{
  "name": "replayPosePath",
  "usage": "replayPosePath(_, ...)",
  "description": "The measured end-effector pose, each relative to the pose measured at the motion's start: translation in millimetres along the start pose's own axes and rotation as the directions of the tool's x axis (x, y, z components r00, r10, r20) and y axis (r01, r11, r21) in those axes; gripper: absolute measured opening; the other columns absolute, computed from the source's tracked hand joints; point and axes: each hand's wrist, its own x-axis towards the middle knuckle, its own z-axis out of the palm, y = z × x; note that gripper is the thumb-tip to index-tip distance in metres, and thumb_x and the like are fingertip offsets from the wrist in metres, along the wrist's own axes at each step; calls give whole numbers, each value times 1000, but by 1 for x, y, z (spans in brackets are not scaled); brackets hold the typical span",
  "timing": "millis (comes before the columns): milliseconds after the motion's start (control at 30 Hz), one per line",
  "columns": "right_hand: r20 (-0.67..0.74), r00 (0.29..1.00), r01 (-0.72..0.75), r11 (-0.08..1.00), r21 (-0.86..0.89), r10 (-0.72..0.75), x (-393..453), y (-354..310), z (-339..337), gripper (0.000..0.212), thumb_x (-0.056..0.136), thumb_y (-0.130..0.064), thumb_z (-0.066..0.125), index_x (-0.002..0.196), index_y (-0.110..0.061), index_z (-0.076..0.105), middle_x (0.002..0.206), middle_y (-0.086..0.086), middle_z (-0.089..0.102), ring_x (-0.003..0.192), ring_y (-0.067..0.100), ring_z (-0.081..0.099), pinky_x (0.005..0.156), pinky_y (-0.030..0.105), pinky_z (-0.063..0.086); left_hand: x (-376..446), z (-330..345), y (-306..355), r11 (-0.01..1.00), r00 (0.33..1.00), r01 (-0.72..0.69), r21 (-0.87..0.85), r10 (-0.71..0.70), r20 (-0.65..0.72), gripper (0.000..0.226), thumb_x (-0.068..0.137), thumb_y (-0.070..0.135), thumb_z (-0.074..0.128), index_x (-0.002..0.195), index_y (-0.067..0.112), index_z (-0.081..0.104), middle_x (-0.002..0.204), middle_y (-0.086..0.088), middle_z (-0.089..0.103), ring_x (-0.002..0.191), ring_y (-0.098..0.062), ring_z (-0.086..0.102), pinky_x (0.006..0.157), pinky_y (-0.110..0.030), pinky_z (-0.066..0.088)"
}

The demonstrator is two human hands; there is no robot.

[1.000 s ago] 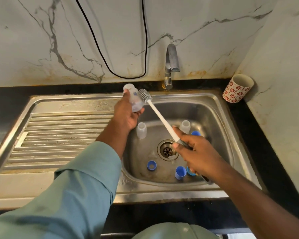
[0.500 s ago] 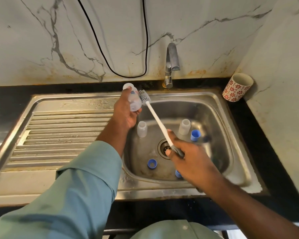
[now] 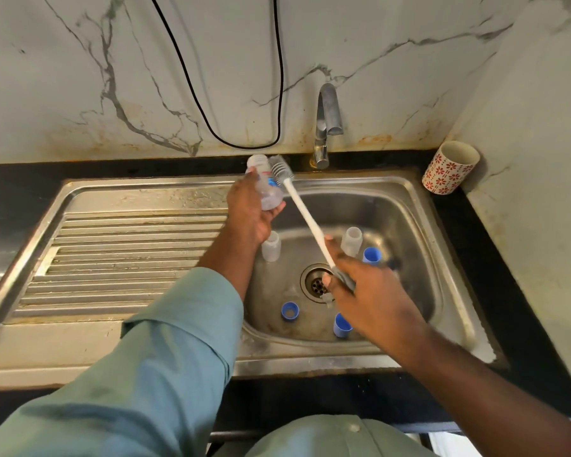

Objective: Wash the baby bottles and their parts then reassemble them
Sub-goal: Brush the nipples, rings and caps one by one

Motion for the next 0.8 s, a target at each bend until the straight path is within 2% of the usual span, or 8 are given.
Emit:
replayPosePath(67,31,999,30,999,-21,-29,-9,-3,1,62,101,-33,47,149,-51,11,73,-9,54,70,10,62,72,29,57,-2,1,1,995,999,-31,90,35,-36,37,96,46,58,119,18,60,113,-12,66,101,-29,65,73,-38,57)
replayPosePath(167,-47,999,-26,998,50,28,6,-3,-1,60,100,-35,50,148,-52,18,76,-5,57,69,13,63,69,33,59,-12,7,-13,964,995,-97,247,94,23,49,86,55,66,115,16,61,109,-9,67,98,-26,66,67,-33,57)
replayPosePath(300,-9,1000,11,998,64,-10,-4,-1,-4,60,98,-34,53,145,-56,22,73,-3,59,61,14,61,63,31,59,-7,-2,-1,984,991,-131,122,134,-16,54,80,42,76,121,11,59,113,-11,68,99,-28,68,70,-38,61)
replayPosePath(433,-46,998,-27,991,132,33,12,-2,-10,59,98,-33,55,145,-53,25,82,-5,59,71,17,65,66,33,60,-16,-3,-10,977,986,-51,208,17,164,44,84,38,75,115,10,61,114,-15,66,97,-27,66,62,-33,56)
replayPosePath(500,-56,998,-6,991,132,14,17,-2,-13,59,98,-33,55,146,-51,26,81,-8,57,68,10,61,66,29,59,-18,-1,-9,983,992,-38,181,14,127,47,84,37,77,118,8,62,115,-17,66,96,-28,67,59,-32,56)
replayPosePath(633,35,999,3,981,195,-10,-6,3,-10,57,97,-31,57,139,-57,28,65,-8,48,45,-3,49,45,13,43,-9,-10,2,1000,999,-25,0,25,36,41,88,31,73,119,9,60,118,-17,66,99,-27,68,64,-37,58)
replayPosePath(733,-43,999,-19,974,228,29,10,6,-12,56,97,-33,56,144,-52,32,71,-8,52,49,0,49,51,15,40,-17,-5,-5,996,994,-14,89,5,106,46,87,35,73,122,8,59,119,-18,64,99,-27,66,64,-34,57)
replayPosePath(800,-36,999,-11,974,225,20,10,6,-12,55,97,-33,56,144,-51,32,69,-9,50,49,-1,48,49,13,39,-16,-2,2,1000,997,1,-16,0,78,39,88,35,72,116,11,60,117,-17,64,100,-27,66,69,-34,57)
